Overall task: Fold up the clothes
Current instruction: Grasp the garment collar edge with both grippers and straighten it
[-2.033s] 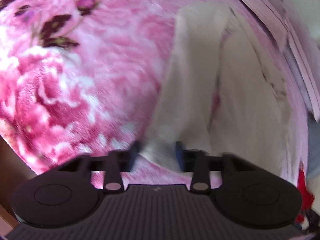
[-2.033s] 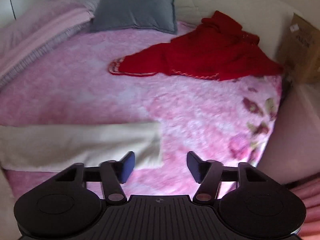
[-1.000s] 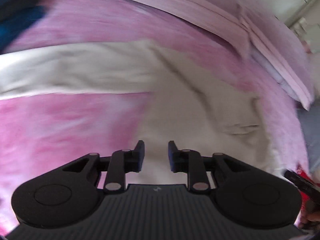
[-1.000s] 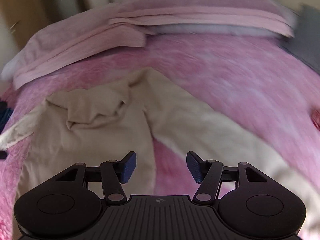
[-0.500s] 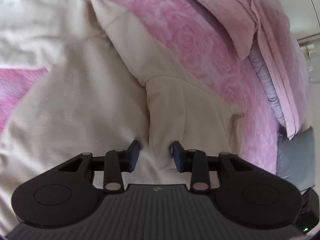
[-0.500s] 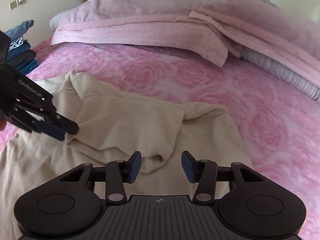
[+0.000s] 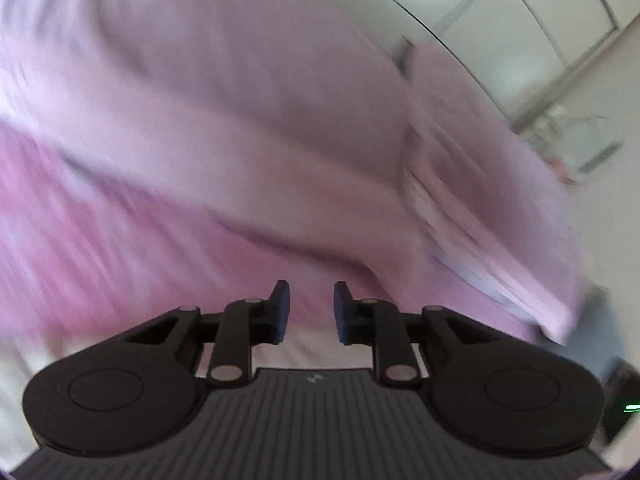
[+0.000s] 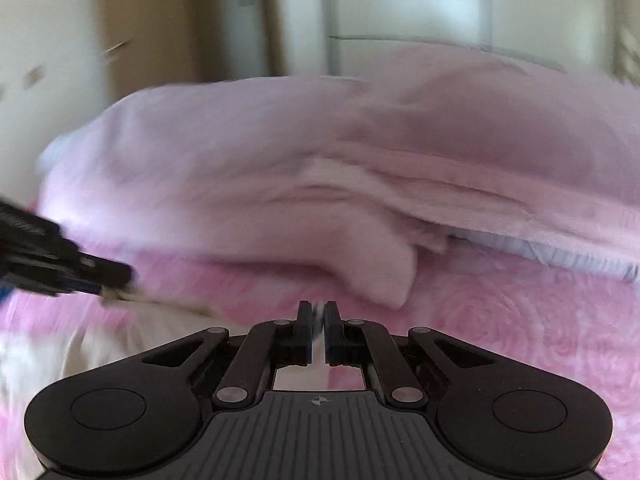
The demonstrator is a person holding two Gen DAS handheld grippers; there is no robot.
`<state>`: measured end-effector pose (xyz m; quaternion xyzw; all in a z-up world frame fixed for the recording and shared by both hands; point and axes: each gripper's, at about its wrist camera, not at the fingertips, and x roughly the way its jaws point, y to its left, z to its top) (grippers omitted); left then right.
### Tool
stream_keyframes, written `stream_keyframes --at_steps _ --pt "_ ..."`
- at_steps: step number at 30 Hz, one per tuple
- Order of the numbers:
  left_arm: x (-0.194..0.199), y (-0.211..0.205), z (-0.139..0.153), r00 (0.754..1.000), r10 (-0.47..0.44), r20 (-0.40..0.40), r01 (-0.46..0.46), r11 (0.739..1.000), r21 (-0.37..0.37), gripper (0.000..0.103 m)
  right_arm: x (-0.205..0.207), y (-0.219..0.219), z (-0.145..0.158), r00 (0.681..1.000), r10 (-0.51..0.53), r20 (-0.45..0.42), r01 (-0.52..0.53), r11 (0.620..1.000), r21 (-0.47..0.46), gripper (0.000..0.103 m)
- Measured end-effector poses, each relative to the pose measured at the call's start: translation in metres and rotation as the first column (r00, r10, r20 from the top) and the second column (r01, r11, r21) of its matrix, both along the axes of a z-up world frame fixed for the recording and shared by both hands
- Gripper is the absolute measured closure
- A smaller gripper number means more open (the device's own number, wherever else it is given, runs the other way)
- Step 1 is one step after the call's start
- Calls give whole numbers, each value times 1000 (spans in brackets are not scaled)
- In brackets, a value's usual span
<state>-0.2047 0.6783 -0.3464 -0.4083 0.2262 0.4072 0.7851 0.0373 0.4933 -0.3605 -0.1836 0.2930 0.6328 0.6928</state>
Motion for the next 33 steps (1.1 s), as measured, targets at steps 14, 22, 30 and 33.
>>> stream_keyframes --at_steps 14,22,30,33 --pt "-27 -3 -86 912 -348 -218 346 937 -47 66 71 -6 -78 974 14 -225 -57 981 -187 45" --pt "22 -11 -95 821 -483 -304 510 860 12 102 55 4 -97 960 129 -248 -180 964 -195 101" --pt "31 -24 -104 824 -403 -399 485 865 129 94 55 -5 -87 998 13 -60 -23 987 -161 100" --pt "18 -36 -92 848 -357 -391 438 888 140 91 60 -16 -85 995 -60 -80 44 981 -188 74"
